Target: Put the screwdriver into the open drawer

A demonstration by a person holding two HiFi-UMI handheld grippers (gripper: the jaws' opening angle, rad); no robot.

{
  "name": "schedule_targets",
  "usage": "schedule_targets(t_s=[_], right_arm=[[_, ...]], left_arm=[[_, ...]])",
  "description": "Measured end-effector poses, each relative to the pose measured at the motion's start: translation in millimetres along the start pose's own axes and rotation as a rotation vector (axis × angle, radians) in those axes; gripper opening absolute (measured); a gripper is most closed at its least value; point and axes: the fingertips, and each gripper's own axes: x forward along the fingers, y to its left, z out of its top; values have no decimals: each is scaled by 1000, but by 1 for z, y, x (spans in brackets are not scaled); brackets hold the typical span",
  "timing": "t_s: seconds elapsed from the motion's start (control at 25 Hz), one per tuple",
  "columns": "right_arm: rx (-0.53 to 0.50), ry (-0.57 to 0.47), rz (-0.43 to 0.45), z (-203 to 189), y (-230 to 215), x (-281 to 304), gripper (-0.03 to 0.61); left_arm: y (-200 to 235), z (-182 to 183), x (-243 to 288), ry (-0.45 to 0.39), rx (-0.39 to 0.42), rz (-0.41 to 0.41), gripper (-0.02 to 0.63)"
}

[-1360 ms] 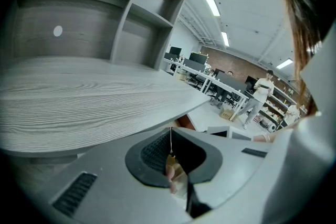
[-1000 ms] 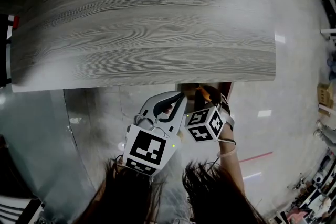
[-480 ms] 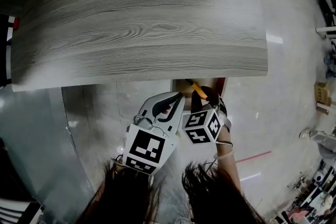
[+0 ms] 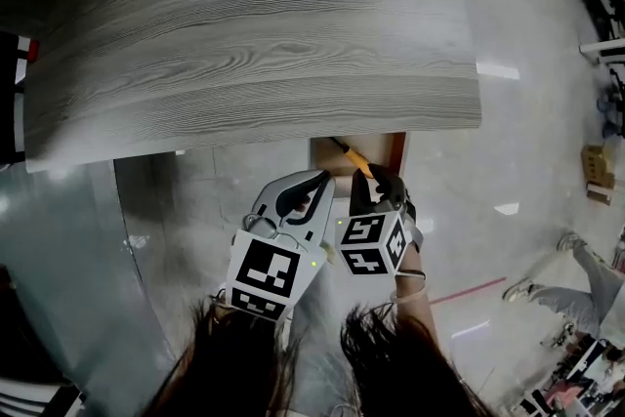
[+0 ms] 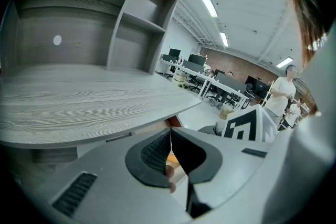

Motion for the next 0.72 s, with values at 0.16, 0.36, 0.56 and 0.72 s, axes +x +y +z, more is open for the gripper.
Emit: schedule_targets(t_s=[0.16,0.36,0.56,0.72], right_arm=[[30,-17,-14,1,-2,-17,73],[77,-46,-32,6,-5,-42,66],[106,-74,-50,13,-6,-66,60],[133,-93,-59,17,-7,-88,57]], left_arm=[[-11,3,-7,-1,8,0,20],[-24,8,-20,-6,11,0,20],[-33,14,-34,-11,25,6,20],[-40,19,-46,-16,22,12,20]])
